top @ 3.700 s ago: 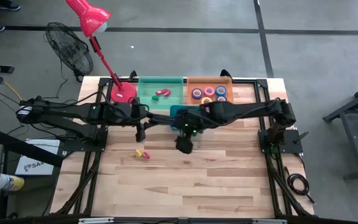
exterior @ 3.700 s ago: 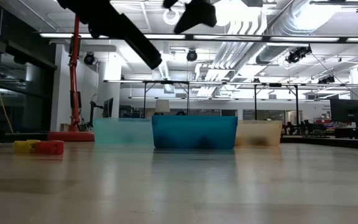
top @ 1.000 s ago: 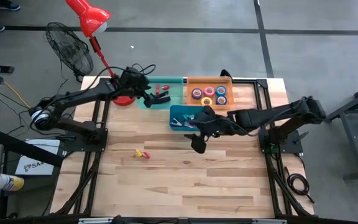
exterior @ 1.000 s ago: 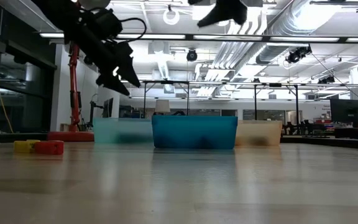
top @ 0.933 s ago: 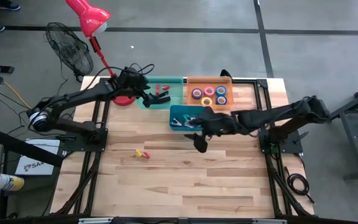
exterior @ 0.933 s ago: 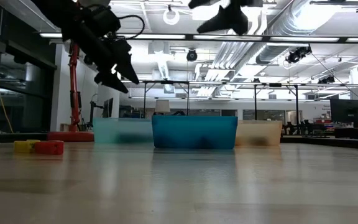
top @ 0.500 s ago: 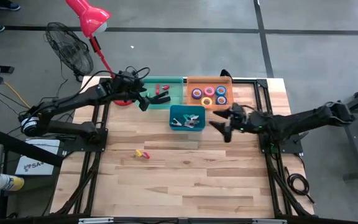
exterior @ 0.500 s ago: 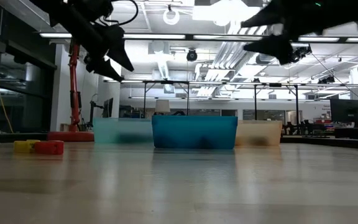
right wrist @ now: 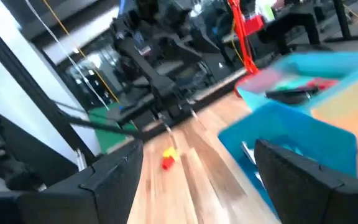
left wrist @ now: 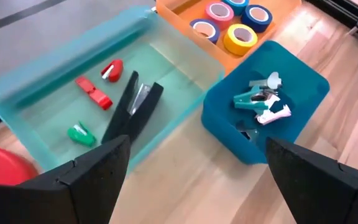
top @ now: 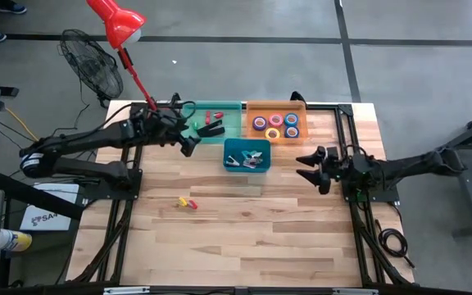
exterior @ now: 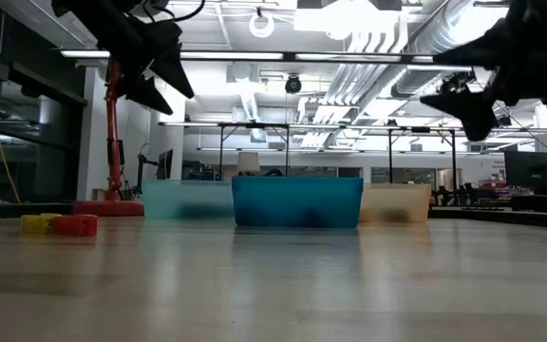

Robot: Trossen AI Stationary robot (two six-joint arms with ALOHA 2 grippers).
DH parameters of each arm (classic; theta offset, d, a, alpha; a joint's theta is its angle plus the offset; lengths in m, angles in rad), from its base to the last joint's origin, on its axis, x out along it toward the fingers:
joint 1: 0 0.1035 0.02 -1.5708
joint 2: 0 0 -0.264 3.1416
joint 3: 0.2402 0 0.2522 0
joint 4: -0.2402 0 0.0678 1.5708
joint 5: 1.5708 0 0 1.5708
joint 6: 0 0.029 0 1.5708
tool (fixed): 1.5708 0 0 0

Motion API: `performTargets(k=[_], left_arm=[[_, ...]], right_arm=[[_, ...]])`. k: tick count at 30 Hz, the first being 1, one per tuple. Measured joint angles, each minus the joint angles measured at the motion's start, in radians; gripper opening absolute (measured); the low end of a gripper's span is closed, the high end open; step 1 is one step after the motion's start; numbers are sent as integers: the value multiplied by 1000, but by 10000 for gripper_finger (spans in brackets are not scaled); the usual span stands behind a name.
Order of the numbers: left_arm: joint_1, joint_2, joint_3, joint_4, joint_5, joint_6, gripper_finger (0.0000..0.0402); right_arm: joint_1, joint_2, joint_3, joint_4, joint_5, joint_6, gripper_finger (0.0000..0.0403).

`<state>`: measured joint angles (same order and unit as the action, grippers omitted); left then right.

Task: Pick and place Stapler, Stapler remover, tape
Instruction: Put the yellow stapler into the green bin

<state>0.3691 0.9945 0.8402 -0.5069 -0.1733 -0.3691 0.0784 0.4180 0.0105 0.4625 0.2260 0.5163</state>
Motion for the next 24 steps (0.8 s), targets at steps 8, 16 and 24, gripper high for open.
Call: performTargets(k=[8, 16, 24], left_arm=[[-115, -5, 0, -103, -96, -127, 365], [-246, -5, 0, -219, -149, -250, 365], [-374, -4, 0, -347, -47, -291, 365]], right_arm=[[0, -153, 6, -331, 1, 18, 299], [0, -214, 9, -437, -66, -39, 299], [0, -205, 9, -440, -73, -75, 299]])
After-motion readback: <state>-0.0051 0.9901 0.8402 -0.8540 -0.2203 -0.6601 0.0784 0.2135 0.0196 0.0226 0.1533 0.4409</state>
